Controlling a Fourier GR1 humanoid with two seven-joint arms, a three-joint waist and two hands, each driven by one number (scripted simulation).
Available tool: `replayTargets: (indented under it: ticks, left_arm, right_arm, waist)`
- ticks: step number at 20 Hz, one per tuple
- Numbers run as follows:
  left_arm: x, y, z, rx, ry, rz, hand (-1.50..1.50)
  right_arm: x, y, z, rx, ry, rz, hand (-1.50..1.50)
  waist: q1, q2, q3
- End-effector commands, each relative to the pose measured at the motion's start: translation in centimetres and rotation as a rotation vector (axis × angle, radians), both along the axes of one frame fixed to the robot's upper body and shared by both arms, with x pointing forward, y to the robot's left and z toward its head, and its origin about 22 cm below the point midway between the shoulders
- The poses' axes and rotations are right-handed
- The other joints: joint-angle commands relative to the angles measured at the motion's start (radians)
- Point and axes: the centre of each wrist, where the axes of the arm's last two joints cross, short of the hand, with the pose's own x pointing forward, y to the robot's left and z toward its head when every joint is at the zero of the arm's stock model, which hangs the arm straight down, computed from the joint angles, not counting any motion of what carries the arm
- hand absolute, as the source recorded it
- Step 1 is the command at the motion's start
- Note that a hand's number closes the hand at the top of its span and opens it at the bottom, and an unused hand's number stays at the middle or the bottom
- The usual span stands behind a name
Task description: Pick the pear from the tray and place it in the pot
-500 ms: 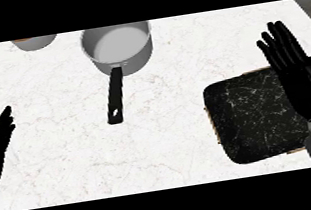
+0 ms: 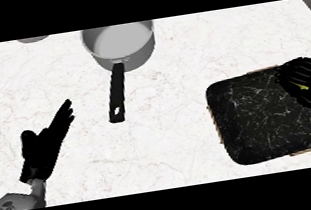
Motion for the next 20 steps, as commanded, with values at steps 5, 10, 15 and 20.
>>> replayTargets:
  ticks: [5, 10, 15, 20]
  left_arm:
    - [0.1, -3.7, -1.5, -0.092, 0.016, -0.109, 0.0]
    - [0.2, -3.8, -1.5, -0.103, 0.039, -0.128, 0.0]
    - [0.7, -3.4, -1.5, -0.076, 0.034, -0.151, 0.0]
    - [1.4, -4.4, -2.6, -0.097, 0.026, -0.147, 0.0]
  right_arm:
    - [0.3, -11.6, 1.7, 0.31, -0.149, -0.254, -1.5]
    - [1.0, -16.3, 5.5, 0.184, 0.034, -0.069, -1.5]
    - [2.0, -17.8, 6.8, 0.137, 0.214, 0.066, -1.5]
    - [4.4, -17.3, 7.2, 0.205, 0.353, 0.13, -1.5]
  waist:
    - [0.022, -0.012, -0.002]
    - [0.049, -0.008, -0.001]
    - [0.066, -0.003, -0.001]
    - [0.062, -0.002, -0.002]
